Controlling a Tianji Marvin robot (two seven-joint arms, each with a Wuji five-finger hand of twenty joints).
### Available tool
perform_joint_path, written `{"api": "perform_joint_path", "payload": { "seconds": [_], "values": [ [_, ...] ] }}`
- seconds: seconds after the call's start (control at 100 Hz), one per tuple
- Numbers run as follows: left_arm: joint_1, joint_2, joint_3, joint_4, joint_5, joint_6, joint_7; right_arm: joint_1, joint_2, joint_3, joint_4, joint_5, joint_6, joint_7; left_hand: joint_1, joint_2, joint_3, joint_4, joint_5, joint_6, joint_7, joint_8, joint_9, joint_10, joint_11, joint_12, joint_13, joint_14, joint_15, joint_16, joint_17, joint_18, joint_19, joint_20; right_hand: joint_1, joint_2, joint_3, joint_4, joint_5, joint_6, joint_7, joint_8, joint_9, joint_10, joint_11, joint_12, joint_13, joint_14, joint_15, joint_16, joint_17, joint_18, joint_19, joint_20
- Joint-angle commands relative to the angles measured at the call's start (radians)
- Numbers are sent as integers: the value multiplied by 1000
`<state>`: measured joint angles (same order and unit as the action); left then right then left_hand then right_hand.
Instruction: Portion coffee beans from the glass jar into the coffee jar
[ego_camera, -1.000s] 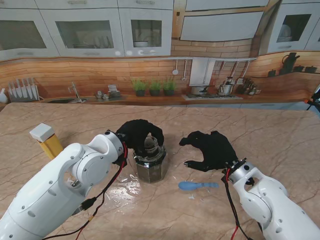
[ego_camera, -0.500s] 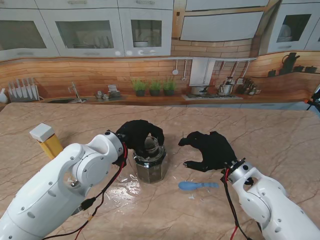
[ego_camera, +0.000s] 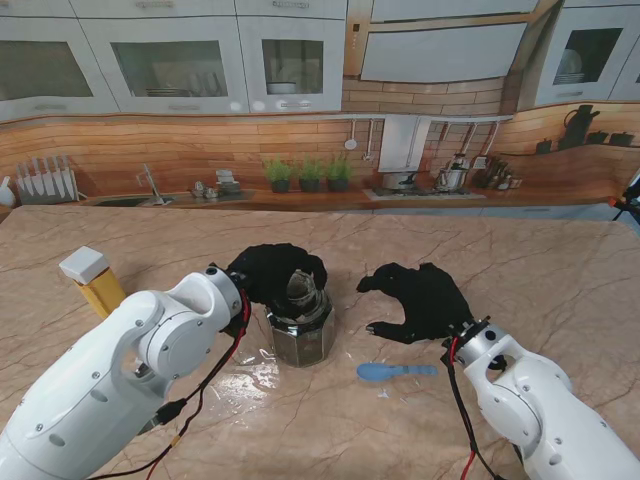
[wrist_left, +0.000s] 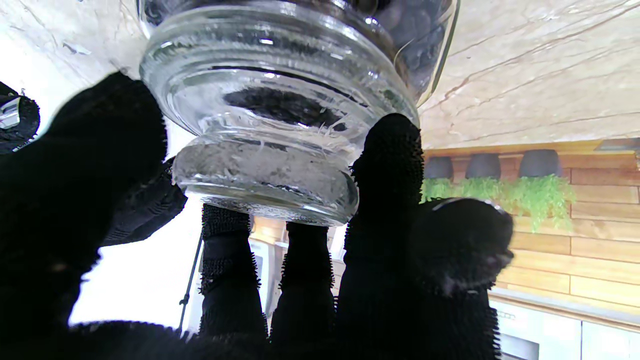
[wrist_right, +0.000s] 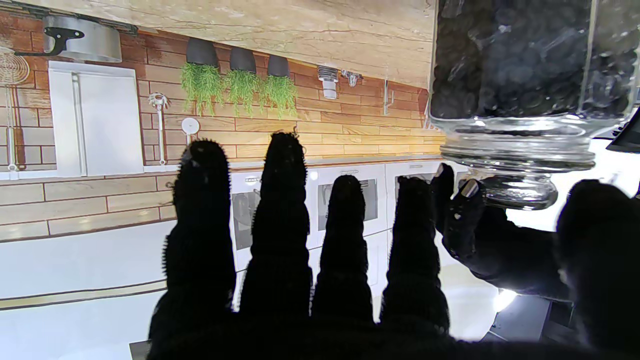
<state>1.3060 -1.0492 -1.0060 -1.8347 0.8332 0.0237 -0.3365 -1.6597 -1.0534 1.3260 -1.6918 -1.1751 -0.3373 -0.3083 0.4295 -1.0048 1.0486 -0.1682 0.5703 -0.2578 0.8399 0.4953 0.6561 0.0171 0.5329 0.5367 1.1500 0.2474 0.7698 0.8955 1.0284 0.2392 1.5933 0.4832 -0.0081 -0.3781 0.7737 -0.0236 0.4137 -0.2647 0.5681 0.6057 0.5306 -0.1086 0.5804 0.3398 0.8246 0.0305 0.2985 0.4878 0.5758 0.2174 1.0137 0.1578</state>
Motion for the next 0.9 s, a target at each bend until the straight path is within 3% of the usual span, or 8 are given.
{"api": "perform_joint_path", "payload": {
  "seconds": [0.0,0.14,0.2,0.5,0.67,0.69,0.8,0.89],
  "values": [
    [15,3,-3,-2,-1,-3,6,-2,-1,-3,-3,-2,3,2,-59,15,-19,-2,-16,108,34,28,-69,-16,-8,-14,-46,-39,-56,-11,3,-32,3,-12,-40,-9,16,11,21,-19,6,4,12,-11,5,5,6,-24,6,7,1,0,-4,-5],
    [19,1,-10,-15,-2,-6,12,-4,-1,-2,-4,-1,5,5,-134,42,-66,-14,-68,65,-24,3,-138,-29,-45,-33,-88,-15,-61,-5,0,5,-8,-14,-39,-10,17,11,24,-19,8,5,14,-13,5,5,7,-23,5,7,3,1,-2,-5],
    [23,0,-15,-21,3,-8,23,-4,-1,-1,-5,-1,5,6,-157,57,-86,-17,-79,59,-41,-5,-143,-30,-54,-41,-111,27,-58,0,-2,23,-13,-16,-40,-9,16,11,23,-20,7,5,13,-14,4,5,6,-23,5,7,4,2,-1,-5],
    [73,-10,-73,-55,15,-55,105,-14,-4,16,-29,18,7,38,-207,142,-175,-13,-98,83,-75,-17,-143,-36,-66,-48,-176,42,-69,-25,-20,83,-67,-41,-56,-6,19,12,-7,7,-25,-9,0,-1,-26,-10,-16,-13,-15,-4,-11,13,-9,-8],
    [135,-19,-129,-85,-8,-83,168,-32,-12,36,-62,92,23,111,-169,215,-241,20,-125,159,-104,-34,-167,-40,-91,-56,-377,57,-195,-97,-331,194,-252,-1,-64,-16,23,7,-44,49,-94,-49,-18,23,-125,-69,-67,3,-69,-55,-73,2,-61,-21],
    [143,-20,-135,-89,-14,-85,175,-33,-14,37,-64,108,27,119,-164,220,-250,25,-128,170,-107,-42,-172,-39,-95,-60,-407,57,-209,-109,-381,200,-296,48,-63,-18,23,6,-49,54,-101,-54,-22,29,-140,-76,-78,5,-76,-64,-85,4,-73,-24],
    [183,-25,-170,-103,-20,-113,217,-36,-20,41,-82,179,43,167,-145,250,-262,36,-145,224,-146,-64,-190,-32,-109,-71,-533,28,-280,-151,-593,182,-425,43,-74,-21,26,1,-84,88,-147,-91,-38,48,-216,-111,-133,12,-109,-115,-143,9,-148,-47],
    [217,-30,-197,-113,-31,-126,253,-35,-25,38,-95,234,64,196,-127,276,-286,49,-144,260,-175,-80,-199,-21,-131,-103,-578,19,-320,-209,-666,160,-495,37,-88,-16,24,-4,-112,122,-176,-122,-52,71,-268,-134,-179,18,-122,-156,-179,0,-209,-71]
  ]
}}
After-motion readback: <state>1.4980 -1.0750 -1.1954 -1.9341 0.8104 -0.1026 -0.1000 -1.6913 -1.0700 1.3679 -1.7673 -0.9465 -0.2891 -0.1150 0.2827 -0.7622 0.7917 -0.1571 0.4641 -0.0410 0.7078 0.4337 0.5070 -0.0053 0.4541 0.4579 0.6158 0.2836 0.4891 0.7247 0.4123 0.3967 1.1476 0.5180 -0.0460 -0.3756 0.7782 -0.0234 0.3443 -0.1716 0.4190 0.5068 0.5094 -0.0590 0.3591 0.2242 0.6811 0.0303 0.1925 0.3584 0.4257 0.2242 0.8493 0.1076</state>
